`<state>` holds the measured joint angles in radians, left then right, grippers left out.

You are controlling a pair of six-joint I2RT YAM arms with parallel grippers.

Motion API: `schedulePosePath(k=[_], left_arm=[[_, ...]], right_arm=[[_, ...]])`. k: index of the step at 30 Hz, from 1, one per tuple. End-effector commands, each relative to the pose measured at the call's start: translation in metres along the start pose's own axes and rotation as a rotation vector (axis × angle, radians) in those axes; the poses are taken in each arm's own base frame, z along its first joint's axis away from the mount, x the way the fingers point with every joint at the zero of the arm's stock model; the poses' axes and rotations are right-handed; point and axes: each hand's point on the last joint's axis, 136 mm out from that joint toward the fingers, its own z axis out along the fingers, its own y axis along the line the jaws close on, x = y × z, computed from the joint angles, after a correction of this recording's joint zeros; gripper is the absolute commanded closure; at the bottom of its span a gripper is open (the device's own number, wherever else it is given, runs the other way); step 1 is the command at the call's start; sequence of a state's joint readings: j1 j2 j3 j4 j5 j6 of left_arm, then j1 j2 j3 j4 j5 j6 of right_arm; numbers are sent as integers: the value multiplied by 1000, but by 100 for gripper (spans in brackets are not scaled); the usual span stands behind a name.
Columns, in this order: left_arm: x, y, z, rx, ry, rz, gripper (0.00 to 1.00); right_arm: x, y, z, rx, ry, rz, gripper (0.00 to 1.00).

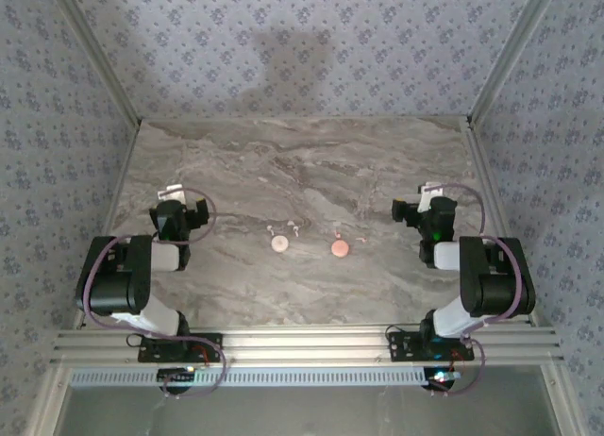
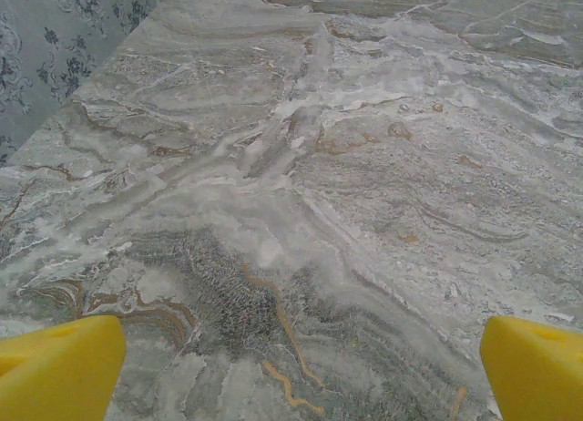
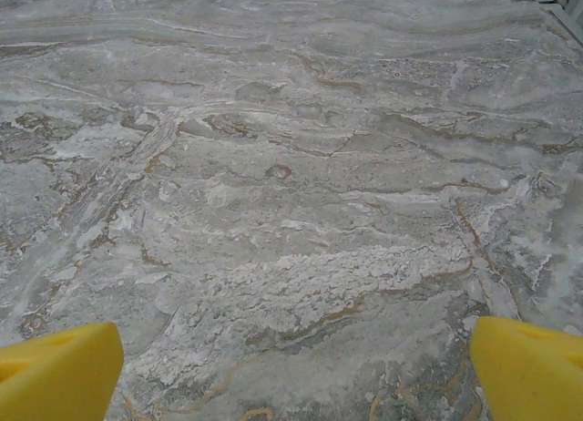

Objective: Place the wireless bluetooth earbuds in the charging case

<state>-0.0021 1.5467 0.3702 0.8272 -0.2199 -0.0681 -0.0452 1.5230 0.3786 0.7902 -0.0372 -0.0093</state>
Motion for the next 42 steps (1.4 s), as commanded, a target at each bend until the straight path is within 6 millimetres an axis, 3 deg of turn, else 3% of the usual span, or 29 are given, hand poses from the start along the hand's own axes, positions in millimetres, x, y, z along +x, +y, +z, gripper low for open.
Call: schedulePosePath(k=[1,24,29,33,36,39,42], left_arm=[[-22,-4,0,17,-63,-9,0],[-21,-4,0,17,-63,-7,0],[-35,-5,-5,-3,-39,13,1],[-55,-21,-22,-6,-18,89,2],[-77,-37,-38,40,-37,13,5],[-94,-59,-51,128,-16,-82,10],[-102,-87,-64,209,47,-72,13]], right_arm=[[-10,-3,1,16,-31,-14,0],[-10,-3,1,17,-34,-13,0],[-23,-7,-3,48,-16,-6,0],[-41,-3,-17,43,46,27,0],[-54,11,-33,-6,107,47,0],[-64,22,-50,-2,184,47,0],[-68,38,-64,-23,269,49,0]])
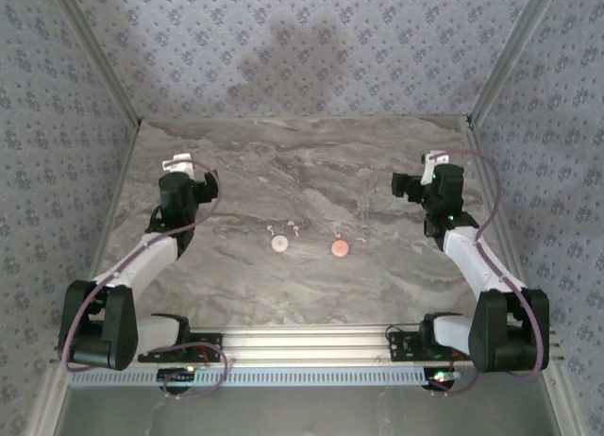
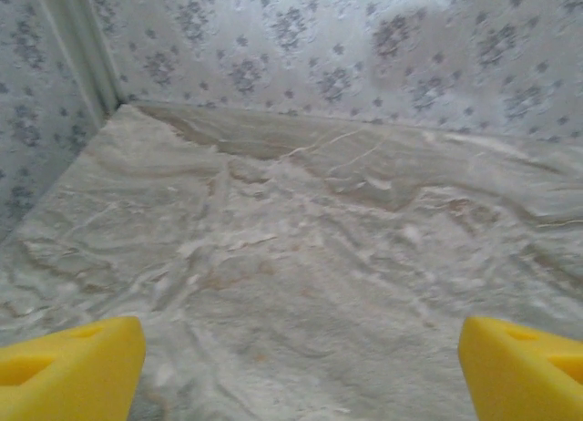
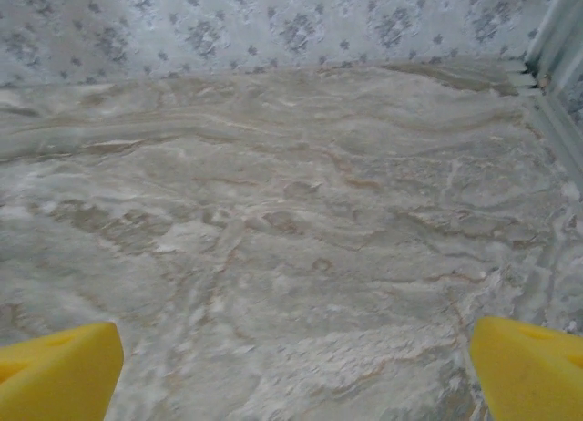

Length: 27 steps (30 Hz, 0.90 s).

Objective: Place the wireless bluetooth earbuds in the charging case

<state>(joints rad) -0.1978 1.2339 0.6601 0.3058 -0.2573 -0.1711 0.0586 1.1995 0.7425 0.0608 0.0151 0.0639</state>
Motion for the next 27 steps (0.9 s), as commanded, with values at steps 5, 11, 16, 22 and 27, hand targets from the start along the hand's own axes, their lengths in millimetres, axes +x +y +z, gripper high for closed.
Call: schedulePosePath(k=[5,11,16,22,27], left_arm=[[22,-57,-26,147,295,9,16],[38,-80,-44,235,459,-13,20],[51,-80,-55,248,545,-11,20],[65,-77,-57,243,592,14,19],[70,-71,-57,218,595,32,19]], right_arm=[[47,52,-30,-82,350,19,4],[68,101,-45,-167,540,4,14],[94,123,-57,-168,735,45,19],[118,151,-57,-155,897,24,21],[142,176,-54,-123,988,-49,22]])
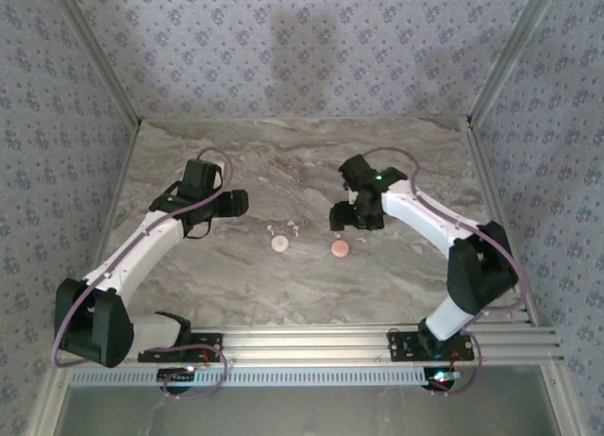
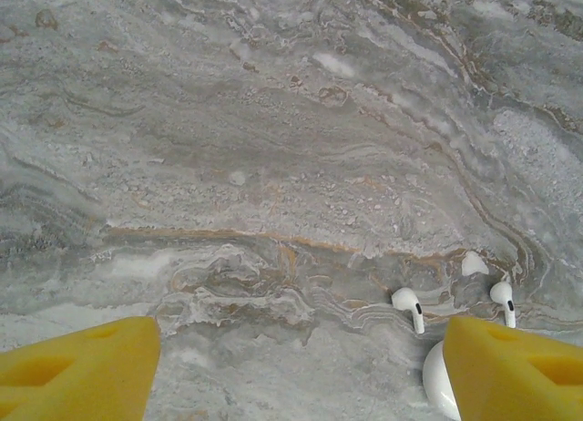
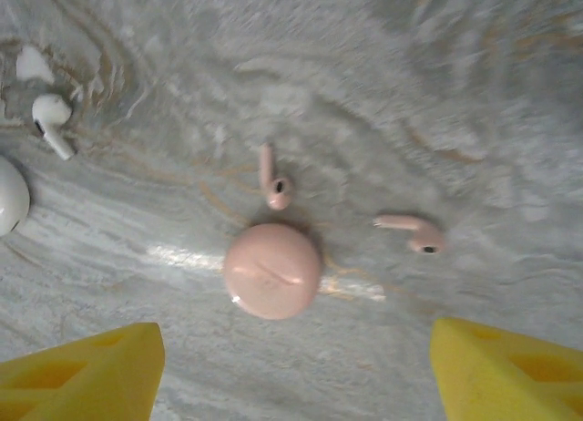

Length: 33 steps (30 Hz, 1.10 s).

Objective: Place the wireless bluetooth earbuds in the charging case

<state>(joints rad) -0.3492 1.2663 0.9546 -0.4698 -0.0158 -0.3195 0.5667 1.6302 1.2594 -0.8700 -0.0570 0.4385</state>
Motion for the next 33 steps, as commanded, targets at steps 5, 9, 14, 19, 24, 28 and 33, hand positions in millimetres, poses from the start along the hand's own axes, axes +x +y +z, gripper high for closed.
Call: schedulePosePath(k=[5,9,14,19,24,28,33], left_arm=[[7,2,1,-15,33,20,19],[7,3,2,-17,28,19,19],[9,3,5,-20,35,19,18],[10,6,6,-32,37,24,18],[8,9,6,-51,36,33,18],[7,8,9,-54,41,37,18],[7,9,11,-61,49,43,18]], right_arm=[[18,15,25,29,136,30,25],[19,18,37,34,158,38,24],[28,16,49,48,205,44,24],[31,16,58,51,227,46,25],[36,16,68,40,247,54,27],[38,15,74,47,259,55,29],[42,12,80,53,268,61,33]])
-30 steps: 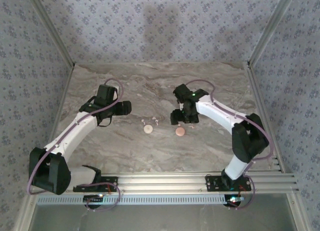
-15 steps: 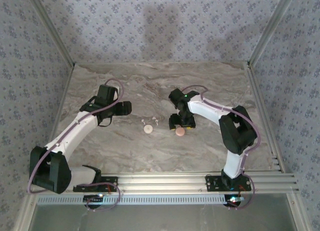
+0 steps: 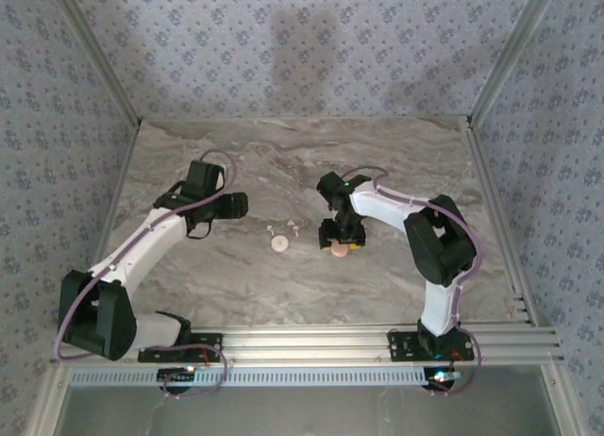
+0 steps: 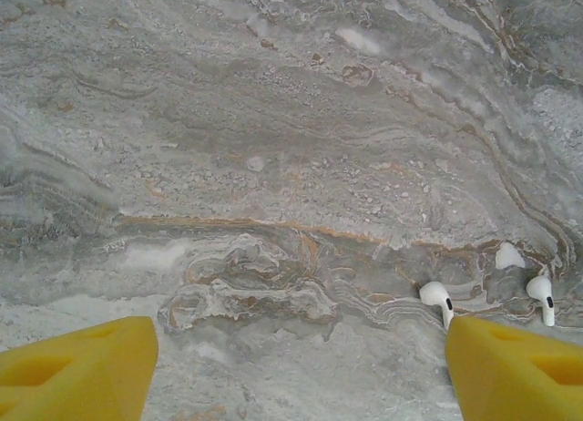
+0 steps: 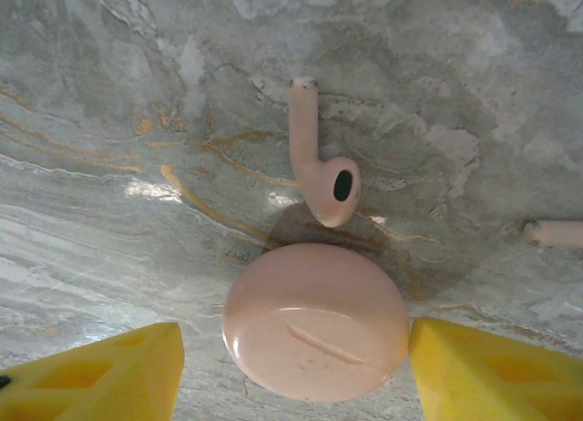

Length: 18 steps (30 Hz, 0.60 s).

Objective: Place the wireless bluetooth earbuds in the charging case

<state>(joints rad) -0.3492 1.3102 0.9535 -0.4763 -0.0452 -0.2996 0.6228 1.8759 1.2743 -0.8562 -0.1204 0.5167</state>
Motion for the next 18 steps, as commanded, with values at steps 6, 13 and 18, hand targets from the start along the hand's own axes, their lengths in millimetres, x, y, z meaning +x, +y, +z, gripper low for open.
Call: schedulePosePath(k=[6,13,18], left_arm=[[-1,2,0,-20,13,27,18],[-1,2,0,-23,21,32,18],[1,-8,1,32,19,20,20]], right_arm=[[9,-5,17,20,52,23,37],[9,-8,21,34,49,20,40],[4,-12,16,43,-10,6,46]])
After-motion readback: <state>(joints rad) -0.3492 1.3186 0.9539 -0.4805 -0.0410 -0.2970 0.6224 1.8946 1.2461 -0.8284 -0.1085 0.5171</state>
